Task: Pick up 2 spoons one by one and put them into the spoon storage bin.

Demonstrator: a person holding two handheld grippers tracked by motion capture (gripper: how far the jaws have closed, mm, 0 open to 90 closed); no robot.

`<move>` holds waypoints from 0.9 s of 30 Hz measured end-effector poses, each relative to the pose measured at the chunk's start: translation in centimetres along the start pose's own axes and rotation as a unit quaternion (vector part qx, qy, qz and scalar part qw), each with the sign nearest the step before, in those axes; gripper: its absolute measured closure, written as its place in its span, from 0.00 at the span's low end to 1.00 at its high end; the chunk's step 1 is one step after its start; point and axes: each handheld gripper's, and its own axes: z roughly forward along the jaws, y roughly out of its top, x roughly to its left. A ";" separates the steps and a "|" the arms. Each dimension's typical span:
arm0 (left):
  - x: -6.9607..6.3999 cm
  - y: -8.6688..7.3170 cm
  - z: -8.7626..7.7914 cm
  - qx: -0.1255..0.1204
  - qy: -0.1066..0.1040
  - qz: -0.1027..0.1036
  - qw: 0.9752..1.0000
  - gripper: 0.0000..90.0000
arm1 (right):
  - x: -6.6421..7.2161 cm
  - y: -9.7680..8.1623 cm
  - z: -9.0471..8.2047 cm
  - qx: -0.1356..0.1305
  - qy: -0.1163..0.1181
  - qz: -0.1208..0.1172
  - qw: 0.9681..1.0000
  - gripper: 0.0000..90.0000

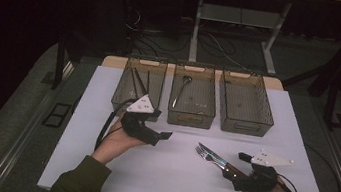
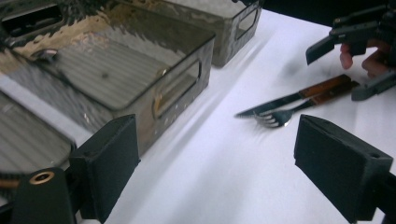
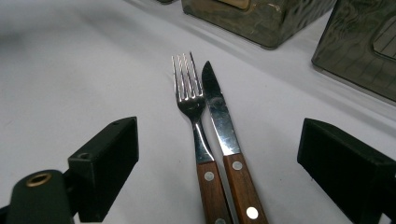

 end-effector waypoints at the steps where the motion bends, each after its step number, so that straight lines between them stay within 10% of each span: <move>1: -0.1 -0.4 -0.2 -0.001 0.002 0.001 1.000 0.14 | 0.0 0.0 0.0 0.000 0.000 -0.002 1.000 0.14; 27: -1.6 -8.2 -4.3 0.005 0.010 -0.022 1.000 0.00 | -0.2 0.9 -0.2 0.026 -0.001 -0.004 1.000 0.15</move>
